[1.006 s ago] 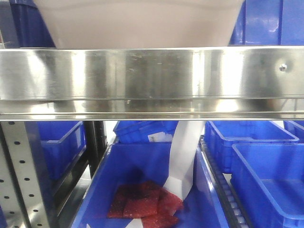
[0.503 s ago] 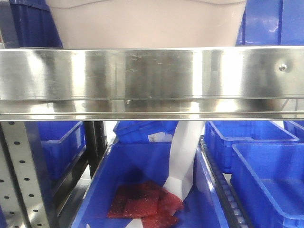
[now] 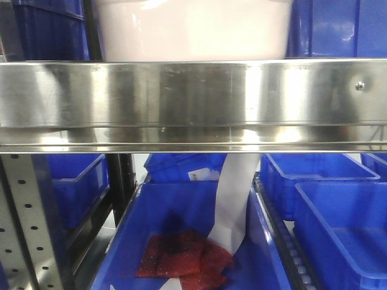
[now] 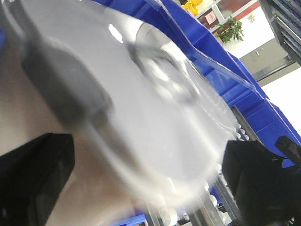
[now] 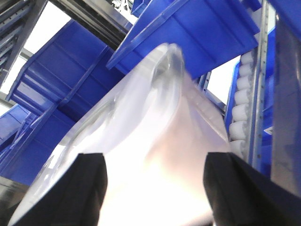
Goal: Grab white bin and place on right shelf
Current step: 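Lower the pink bin onto the upper roller shelf with both grippers, then open both grippers and release the bin's lid handles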
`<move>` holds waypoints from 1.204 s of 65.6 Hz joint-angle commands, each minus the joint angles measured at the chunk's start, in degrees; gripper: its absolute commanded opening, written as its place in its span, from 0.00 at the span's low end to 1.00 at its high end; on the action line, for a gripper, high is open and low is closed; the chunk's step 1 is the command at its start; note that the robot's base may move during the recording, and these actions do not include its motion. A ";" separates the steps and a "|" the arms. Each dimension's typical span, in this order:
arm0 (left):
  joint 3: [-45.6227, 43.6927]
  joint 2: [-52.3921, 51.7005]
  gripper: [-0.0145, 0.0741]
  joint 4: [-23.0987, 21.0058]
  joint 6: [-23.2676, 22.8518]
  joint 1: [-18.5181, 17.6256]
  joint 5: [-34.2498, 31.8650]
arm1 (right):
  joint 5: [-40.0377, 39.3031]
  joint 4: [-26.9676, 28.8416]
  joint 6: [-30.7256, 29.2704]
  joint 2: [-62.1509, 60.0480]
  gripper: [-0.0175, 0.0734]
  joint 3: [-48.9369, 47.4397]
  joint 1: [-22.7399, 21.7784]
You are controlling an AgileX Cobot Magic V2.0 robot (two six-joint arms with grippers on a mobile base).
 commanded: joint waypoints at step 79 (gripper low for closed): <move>-2.05 -19.23 0.03 22.46 -6.23 -8.01 -32.54 | -24.47 -21.36 5.30 -21.22 0.23 -2.10 5.16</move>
